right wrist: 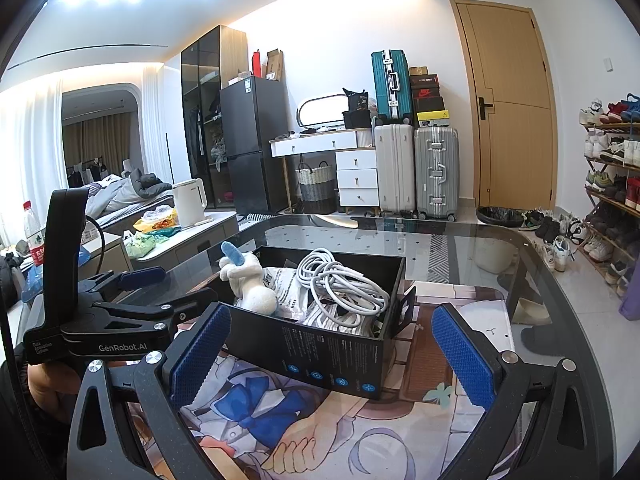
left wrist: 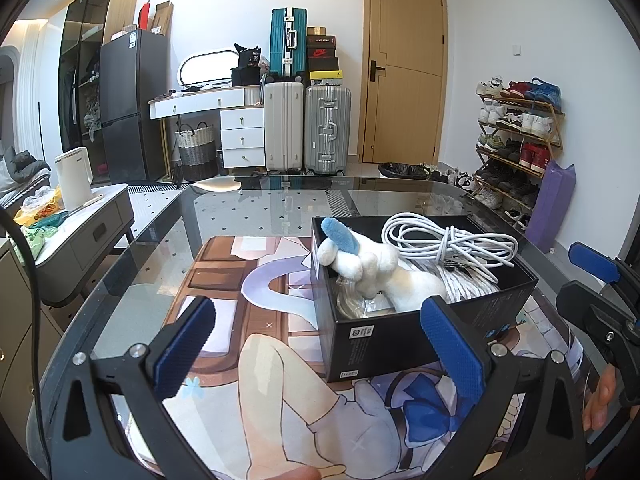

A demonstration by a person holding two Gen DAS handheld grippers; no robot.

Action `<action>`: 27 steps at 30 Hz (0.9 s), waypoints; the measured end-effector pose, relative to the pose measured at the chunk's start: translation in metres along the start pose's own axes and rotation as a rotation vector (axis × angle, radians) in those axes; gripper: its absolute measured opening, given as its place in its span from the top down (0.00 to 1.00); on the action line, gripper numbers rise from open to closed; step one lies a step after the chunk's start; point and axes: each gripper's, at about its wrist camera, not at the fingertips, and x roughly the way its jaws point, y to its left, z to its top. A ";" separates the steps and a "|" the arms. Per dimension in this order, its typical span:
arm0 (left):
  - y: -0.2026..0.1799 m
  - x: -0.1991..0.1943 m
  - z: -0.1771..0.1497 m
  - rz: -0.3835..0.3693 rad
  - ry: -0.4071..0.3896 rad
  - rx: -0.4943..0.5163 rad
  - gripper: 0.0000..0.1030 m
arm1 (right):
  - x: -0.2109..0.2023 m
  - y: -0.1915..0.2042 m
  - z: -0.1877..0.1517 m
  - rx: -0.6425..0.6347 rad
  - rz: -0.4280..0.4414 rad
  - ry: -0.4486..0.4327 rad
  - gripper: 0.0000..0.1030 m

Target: Organize soft objects

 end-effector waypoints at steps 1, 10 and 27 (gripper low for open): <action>0.000 0.000 0.000 0.001 0.000 0.000 0.00 | 0.000 0.001 0.000 -0.001 0.000 -0.001 0.01; 0.000 0.000 0.000 0.000 0.000 0.000 0.00 | 0.000 0.001 0.000 -0.001 0.000 -0.002 0.01; 0.000 0.000 0.000 0.000 -0.003 -0.001 0.00 | 0.001 0.002 -0.001 -0.003 0.000 -0.001 0.01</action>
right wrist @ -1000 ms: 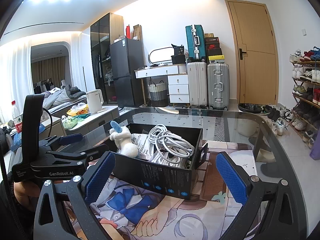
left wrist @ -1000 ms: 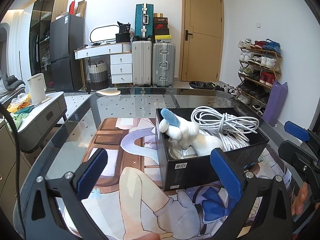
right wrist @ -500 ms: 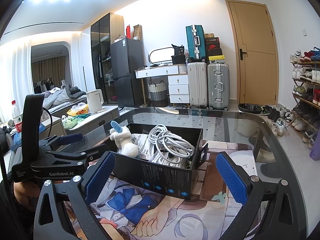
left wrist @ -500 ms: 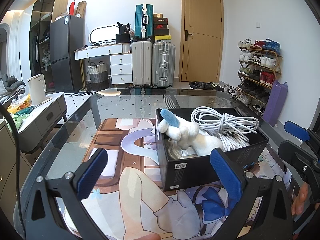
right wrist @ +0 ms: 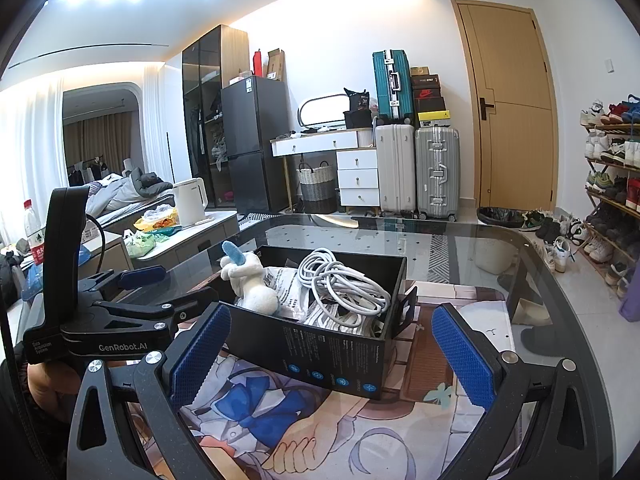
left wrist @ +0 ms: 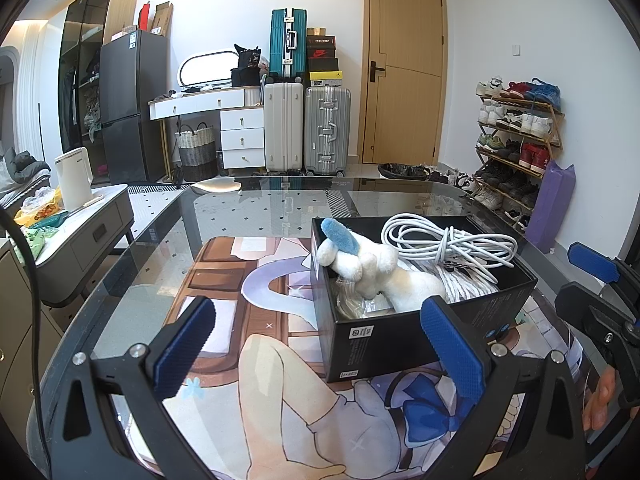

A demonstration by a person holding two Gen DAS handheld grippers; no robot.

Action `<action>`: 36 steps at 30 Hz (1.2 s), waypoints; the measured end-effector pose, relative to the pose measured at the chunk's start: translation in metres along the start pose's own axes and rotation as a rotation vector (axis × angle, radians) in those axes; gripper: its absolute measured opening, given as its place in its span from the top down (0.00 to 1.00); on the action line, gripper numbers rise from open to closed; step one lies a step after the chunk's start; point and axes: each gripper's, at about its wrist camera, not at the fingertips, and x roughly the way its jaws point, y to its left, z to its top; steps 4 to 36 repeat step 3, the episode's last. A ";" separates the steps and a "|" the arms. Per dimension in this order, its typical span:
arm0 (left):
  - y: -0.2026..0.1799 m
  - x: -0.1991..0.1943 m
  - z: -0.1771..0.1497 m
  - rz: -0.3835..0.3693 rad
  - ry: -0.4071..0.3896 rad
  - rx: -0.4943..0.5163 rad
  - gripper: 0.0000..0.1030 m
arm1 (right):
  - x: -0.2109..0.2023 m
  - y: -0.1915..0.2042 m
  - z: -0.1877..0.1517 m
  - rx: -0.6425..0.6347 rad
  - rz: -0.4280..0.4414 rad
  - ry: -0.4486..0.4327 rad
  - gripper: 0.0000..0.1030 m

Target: Organize soft objects

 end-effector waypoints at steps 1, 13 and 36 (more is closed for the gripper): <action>0.000 0.000 0.000 0.000 0.000 0.000 0.00 | 0.000 0.000 0.000 0.000 0.000 0.000 0.01; 0.001 0.000 0.001 0.001 -0.001 -0.002 0.00 | -0.001 0.000 0.000 0.000 -0.001 -0.001 0.01; 0.001 0.000 0.001 0.001 -0.001 -0.002 0.00 | -0.001 0.000 0.000 0.000 -0.001 -0.001 0.01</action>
